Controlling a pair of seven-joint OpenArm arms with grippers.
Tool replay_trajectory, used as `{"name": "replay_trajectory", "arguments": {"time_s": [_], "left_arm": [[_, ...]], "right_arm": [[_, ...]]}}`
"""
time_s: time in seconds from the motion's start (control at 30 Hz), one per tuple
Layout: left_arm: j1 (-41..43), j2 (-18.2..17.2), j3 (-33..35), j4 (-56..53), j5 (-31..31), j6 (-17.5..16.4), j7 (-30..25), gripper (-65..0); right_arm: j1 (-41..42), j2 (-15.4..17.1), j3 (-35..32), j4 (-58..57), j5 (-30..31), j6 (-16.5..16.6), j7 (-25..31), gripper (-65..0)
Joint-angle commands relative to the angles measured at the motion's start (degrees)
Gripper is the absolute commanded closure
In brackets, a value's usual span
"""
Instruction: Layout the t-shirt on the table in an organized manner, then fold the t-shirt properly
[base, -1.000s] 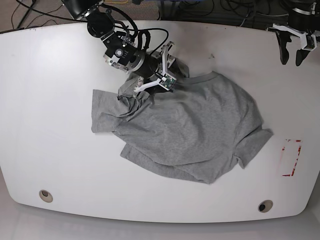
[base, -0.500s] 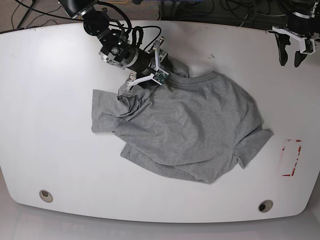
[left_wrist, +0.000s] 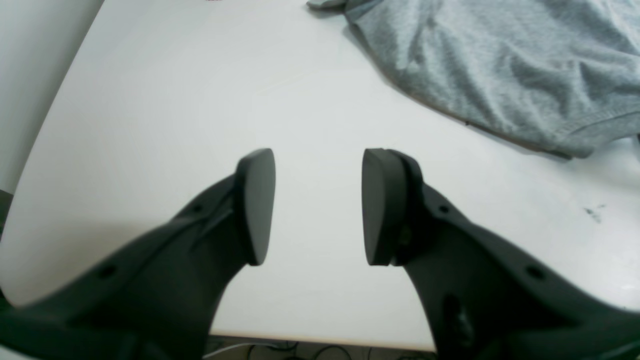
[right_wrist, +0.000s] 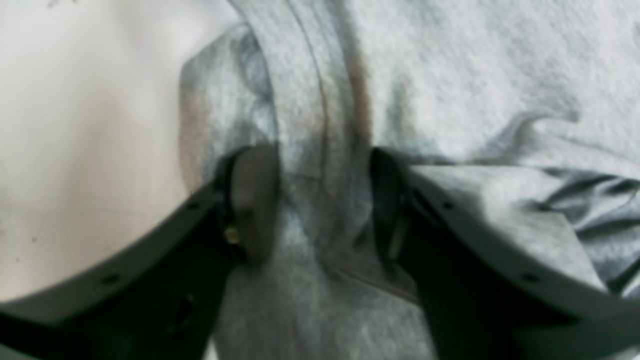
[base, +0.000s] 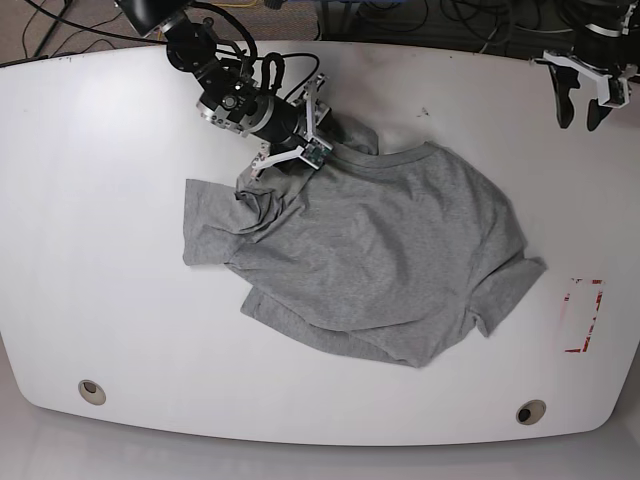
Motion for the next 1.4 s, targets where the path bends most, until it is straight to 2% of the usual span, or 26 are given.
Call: {"name": "replay_trajectory", "arguments": {"time_s": [0.0,0.13,0.17,0.57,0.7,0.83,1.03,1.37], "left_arm": [[0.49,-0.48,-0.39,0.86,-0.84,0.05,-1.52,-26.9],[0.49,-0.48,-0.3,0.86,-0.84,0.05,-1.52,-26.9],[0.49,-0.48,-0.3,0.86,-0.84,0.05,-1.52,-26.9],[0.49,-0.48,0.05,0.86,-0.84,0.05,-1.52,-26.9],[0.84,-0.74,2.07,0.86,-0.75,0.05,-0.64,-27.1],[0.84,-0.92,4.1,0.95,-0.75,-0.04,2.35,-27.2],[0.49,-1.01,8.05,0.95,-0.75,-0.04,5.95,-27.4],[-0.65,-2.94,14.65,1.21,-0.75,-0.12,6.57,-27.5]], "right_arm": [[0.59,0.27,0.21,0.94,0.37,-0.2,1.14,-17.3],[0.85,0.27,0.21,1.11,0.37,-0.2,1.14,-1.7],[0.85,0.27,0.21,1.11,0.37,-0.2,1.14,0.0],[0.59,0.27,0.3,6.83,0.37,-0.29,0.96,0.0],[0.59,0.27,0.92,9.91,0.37,-0.29,0.96,0.0],[0.77,-0.26,4.34,12.45,0.37,-0.29,0.96,0.0],[3.84,-2.1,7.51,14.65,0.37,0.24,1.05,0.0],[4.28,-2.54,9.44,18.26,0.81,0.24,1.05,0.0]]}}
